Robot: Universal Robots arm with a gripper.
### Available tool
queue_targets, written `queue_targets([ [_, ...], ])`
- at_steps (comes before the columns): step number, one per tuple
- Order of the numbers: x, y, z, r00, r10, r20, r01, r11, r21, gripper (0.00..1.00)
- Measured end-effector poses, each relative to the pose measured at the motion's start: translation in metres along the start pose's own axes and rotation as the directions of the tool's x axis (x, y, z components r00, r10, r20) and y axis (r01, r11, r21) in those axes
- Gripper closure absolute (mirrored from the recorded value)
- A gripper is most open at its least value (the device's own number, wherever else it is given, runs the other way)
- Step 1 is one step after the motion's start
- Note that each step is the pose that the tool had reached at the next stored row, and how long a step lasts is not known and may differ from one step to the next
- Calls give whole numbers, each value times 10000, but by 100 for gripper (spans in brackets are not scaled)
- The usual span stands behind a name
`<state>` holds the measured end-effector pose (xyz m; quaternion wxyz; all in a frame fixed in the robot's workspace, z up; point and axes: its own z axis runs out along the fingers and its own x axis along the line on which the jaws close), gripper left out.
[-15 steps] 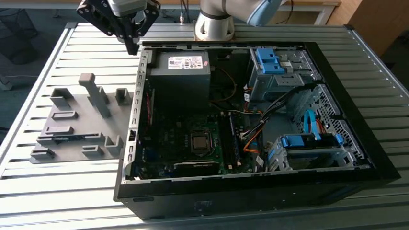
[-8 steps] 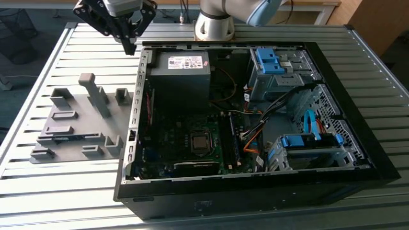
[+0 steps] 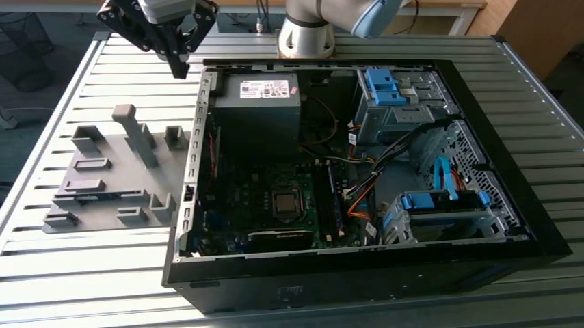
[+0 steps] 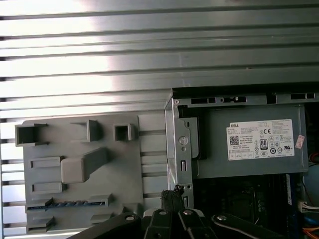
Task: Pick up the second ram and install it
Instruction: 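Reach for the second ram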
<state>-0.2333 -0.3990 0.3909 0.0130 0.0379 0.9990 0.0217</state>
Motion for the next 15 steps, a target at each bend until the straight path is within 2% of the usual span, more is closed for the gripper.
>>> queue_targets([
  [15,152,-11,-3,10000,1,0,-1,10000,0,89],
])
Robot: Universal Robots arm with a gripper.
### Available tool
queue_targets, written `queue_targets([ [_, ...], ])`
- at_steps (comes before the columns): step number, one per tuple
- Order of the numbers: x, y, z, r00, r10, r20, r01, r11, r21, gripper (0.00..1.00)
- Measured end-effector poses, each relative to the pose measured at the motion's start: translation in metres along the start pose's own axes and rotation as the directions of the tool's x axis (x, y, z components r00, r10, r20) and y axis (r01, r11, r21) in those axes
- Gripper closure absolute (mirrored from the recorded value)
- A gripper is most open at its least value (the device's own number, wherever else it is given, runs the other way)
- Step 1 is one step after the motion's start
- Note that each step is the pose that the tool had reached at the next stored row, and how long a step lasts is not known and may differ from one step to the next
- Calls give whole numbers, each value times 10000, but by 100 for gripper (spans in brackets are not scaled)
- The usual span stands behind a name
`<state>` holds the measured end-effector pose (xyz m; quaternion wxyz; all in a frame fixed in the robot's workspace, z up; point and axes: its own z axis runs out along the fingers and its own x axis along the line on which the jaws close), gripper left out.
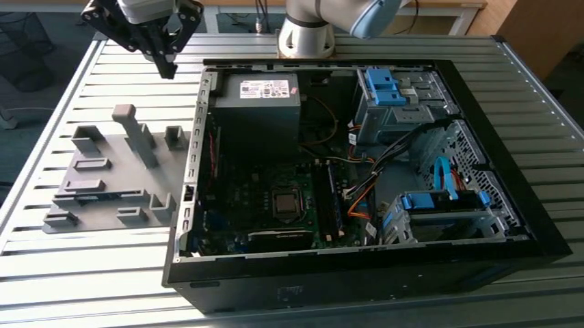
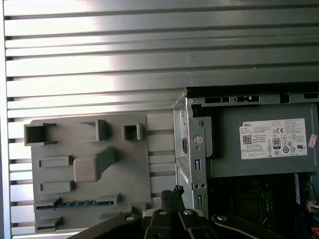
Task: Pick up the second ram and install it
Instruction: 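Reach for the second ram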
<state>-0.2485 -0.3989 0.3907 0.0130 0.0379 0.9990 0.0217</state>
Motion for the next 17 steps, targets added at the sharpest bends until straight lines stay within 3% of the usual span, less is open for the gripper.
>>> queue_targets([
  [17,303,-23,-4,10000,0,-16,0,10000,1,89],
])
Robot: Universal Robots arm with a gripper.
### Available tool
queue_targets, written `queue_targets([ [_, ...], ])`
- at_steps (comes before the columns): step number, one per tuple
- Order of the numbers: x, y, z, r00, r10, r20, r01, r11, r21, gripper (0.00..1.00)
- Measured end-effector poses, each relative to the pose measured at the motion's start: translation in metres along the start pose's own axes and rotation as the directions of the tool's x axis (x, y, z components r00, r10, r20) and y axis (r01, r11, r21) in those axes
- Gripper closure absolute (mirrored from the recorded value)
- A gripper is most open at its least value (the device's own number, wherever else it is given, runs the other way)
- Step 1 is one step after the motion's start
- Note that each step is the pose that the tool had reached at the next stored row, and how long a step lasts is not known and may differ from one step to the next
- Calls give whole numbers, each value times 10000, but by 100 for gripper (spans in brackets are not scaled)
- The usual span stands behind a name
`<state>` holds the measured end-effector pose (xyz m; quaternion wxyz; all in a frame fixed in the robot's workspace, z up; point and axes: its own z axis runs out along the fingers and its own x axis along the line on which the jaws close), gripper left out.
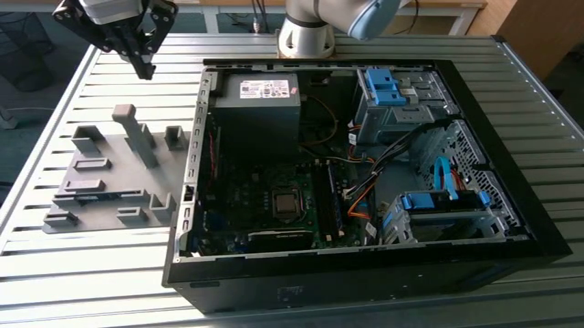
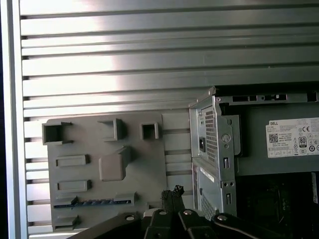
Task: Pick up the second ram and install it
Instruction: 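Reach for the second ram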
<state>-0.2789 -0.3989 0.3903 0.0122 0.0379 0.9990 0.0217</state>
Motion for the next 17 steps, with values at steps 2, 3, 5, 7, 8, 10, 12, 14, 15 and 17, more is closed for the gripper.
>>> queue_targets([
  [2,43,-4,0,10000,0,-1,0,10000,0,89],
  [3,64,-5,0,10000,0,-3,0,10000,0,89],
  [5,105,-8,0,10000,1,-6,-1,10000,0,89],
  [7,147,-11,-1,10000,1,-11,-1,10000,1,89],
  [8,168,-13,-1,10000,1,-14,-1,10000,1,89],
  [10,208,-16,-1,10000,1,-20,-1,10000,1,89],
  [12,251,-19,-1,10000,1,-26,-1,10000,2,89],
  [14,304,-24,5,10000,1,-26,-1,10000,2,89],
  [15,330,-26,8,10000,2,-26,-2,10000,2,89],
  [17,378,-31,13,10000,4,-26,-4,10000,2,89],
])
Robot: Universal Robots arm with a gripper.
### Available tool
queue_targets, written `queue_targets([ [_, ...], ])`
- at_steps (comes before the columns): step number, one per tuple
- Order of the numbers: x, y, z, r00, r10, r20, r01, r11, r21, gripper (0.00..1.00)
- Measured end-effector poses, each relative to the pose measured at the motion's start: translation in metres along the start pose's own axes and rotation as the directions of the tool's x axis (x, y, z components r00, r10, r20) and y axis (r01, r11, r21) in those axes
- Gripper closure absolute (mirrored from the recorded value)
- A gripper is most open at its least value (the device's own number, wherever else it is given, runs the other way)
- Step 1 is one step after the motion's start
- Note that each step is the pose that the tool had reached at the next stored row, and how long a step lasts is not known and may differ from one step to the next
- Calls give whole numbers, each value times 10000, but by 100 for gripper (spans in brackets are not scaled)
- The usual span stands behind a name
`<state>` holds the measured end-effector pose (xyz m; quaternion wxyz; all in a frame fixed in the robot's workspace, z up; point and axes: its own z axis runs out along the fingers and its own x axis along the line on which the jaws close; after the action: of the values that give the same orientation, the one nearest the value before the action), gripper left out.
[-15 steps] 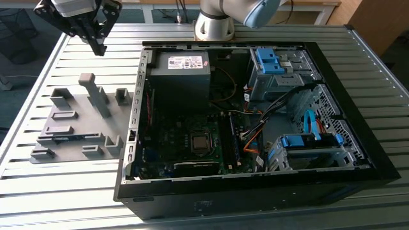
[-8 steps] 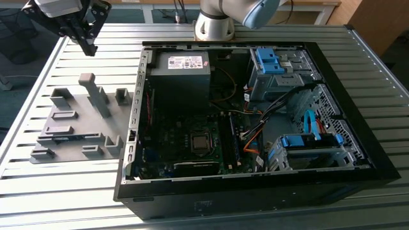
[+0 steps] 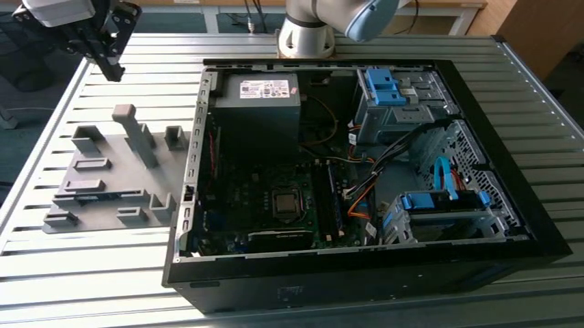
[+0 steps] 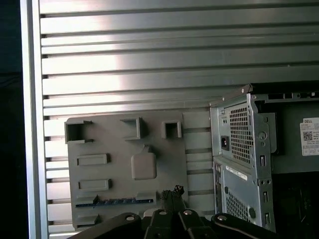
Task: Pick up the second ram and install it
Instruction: 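Reach for the second ram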
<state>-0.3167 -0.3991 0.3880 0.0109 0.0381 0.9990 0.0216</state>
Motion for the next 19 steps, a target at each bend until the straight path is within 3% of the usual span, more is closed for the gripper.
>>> queue_targets([
  [4,70,-7,8,10000,8,-22,-8,10000,2,89],
  [12,166,-24,30,9999,46,-161,-46,10000,14,89],
  [19,237,-165,29,9999,36,-163,-36,10000,13,89],
])
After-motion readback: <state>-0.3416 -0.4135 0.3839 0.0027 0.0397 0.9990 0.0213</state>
